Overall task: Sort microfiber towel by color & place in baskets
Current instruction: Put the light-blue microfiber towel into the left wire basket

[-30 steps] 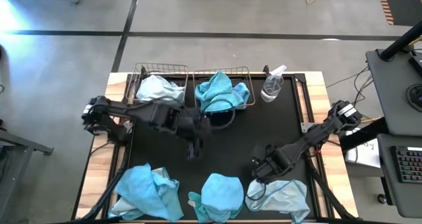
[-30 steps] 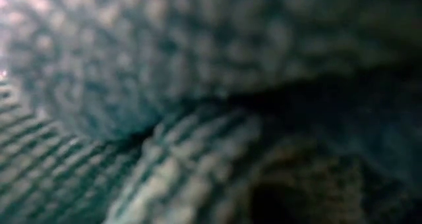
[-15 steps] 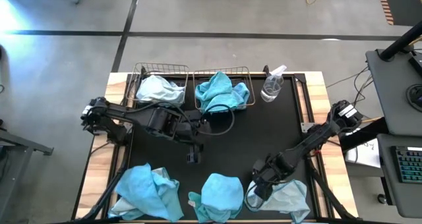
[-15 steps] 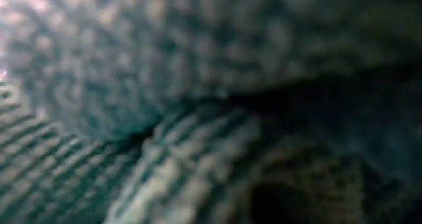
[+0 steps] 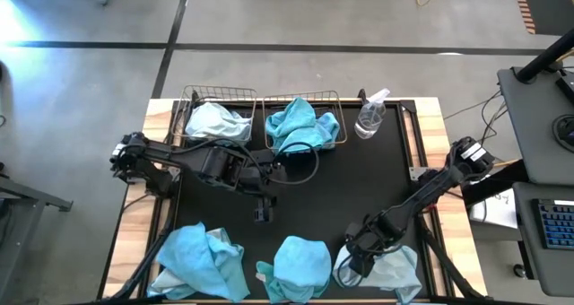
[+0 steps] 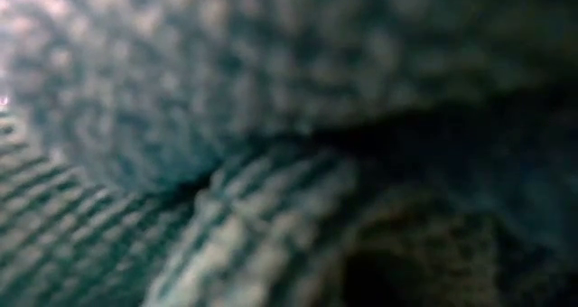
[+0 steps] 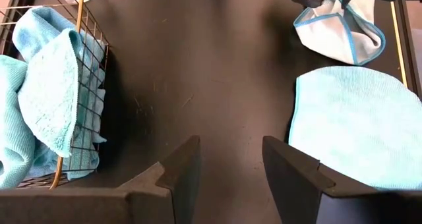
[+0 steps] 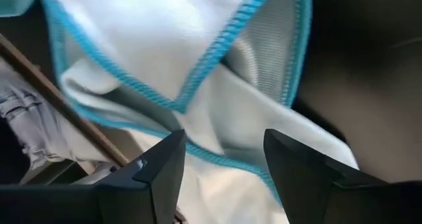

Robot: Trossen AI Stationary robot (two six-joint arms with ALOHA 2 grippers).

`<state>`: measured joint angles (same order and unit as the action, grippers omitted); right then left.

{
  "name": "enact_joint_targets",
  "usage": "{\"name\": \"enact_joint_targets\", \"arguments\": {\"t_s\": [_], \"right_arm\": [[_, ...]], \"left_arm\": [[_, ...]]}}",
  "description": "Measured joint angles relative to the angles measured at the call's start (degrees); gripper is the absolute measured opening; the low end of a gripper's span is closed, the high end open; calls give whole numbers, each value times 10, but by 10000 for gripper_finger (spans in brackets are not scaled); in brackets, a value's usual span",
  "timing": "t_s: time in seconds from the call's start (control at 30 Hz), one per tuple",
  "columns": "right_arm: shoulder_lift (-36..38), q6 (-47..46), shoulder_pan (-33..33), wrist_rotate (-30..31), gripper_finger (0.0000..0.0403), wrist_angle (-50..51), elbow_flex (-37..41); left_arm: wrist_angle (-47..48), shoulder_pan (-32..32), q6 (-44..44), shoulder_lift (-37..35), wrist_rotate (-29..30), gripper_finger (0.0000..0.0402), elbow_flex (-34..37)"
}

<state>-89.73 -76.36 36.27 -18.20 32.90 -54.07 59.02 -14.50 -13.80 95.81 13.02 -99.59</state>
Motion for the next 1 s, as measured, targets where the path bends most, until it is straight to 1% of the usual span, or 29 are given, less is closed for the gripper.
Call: {"name": "enact_joint_targets", "arguments": {"t_s": [0.1,0.3,0.63,0.7,0.77,1.0], "right_arm": [[-13,-3,1,-4,201,1,6],[-51,15,2,-33,201,-7,1],[-56,50,2,-27,196,-17,0],[-56,57,1,-21,182,-17,0],[-56,65,0,-17,159,-17,0],[-56,92,-10,-13,47,-19,0]], "left_arm": [[0,0,0,0,0,148,0],[0,0,0,0,0,148,0],[0,0,0,0,1,148,0],[0,0,0,0,2,148,0],[0,0,0,0,2,148,0],[-1,0,0,0,2,148,0]]}}
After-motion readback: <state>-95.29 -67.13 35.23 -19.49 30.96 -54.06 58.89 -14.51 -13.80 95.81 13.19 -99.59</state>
